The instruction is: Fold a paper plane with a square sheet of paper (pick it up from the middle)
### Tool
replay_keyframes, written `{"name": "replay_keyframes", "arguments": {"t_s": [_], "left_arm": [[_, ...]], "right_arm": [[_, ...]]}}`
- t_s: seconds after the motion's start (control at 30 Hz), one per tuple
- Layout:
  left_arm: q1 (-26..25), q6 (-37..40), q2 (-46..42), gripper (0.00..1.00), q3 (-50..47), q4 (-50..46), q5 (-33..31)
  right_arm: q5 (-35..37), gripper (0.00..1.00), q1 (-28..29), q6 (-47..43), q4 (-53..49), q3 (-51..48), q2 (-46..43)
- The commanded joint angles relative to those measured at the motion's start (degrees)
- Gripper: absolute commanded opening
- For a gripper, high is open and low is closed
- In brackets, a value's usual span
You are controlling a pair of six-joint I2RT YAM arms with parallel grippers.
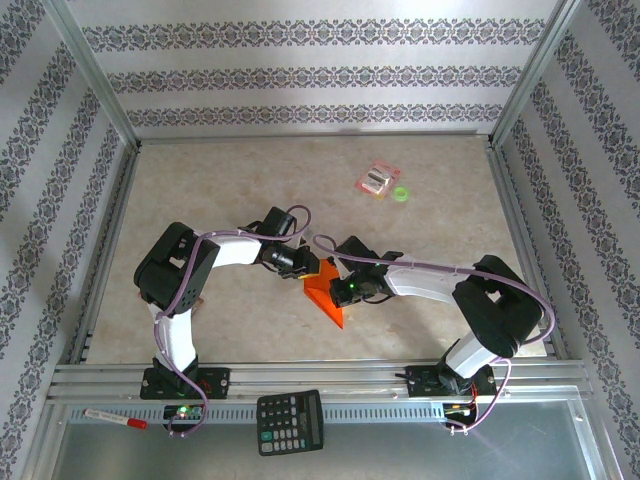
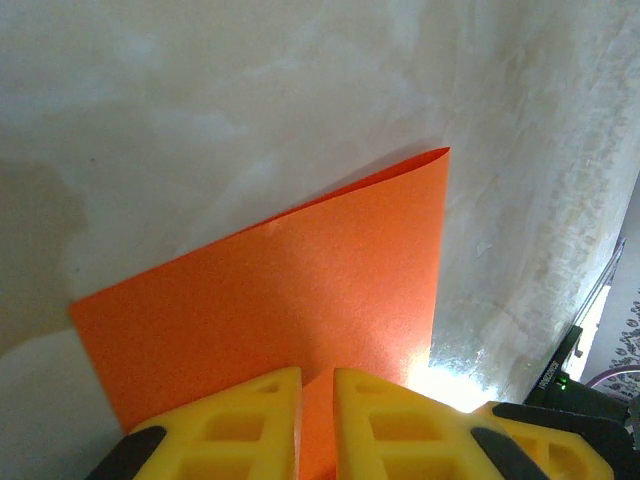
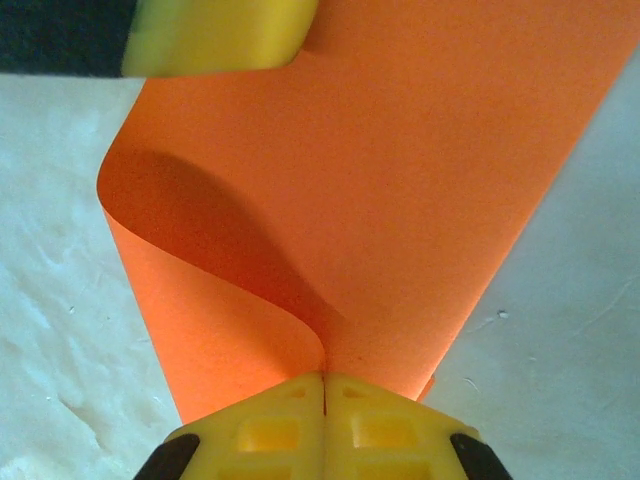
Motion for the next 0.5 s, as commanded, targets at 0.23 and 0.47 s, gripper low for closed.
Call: {"name": "replay_keyframes", "arguments": {"t_s": [0.23,0.47], "left_arm": [[-0.4,1.8,0.7,0.16,-0.4,-4.5,-2.7],[-0.5,1.9,0.6,0.17,-0.4,-4.8,-2.8]], "right_arm": [[0.4,0.03,-0.3,-0.6,-0.5,1.5,1.4],[0.1,0.03,-0.3,-0.9,-0.5,2.3,2.0]]}}
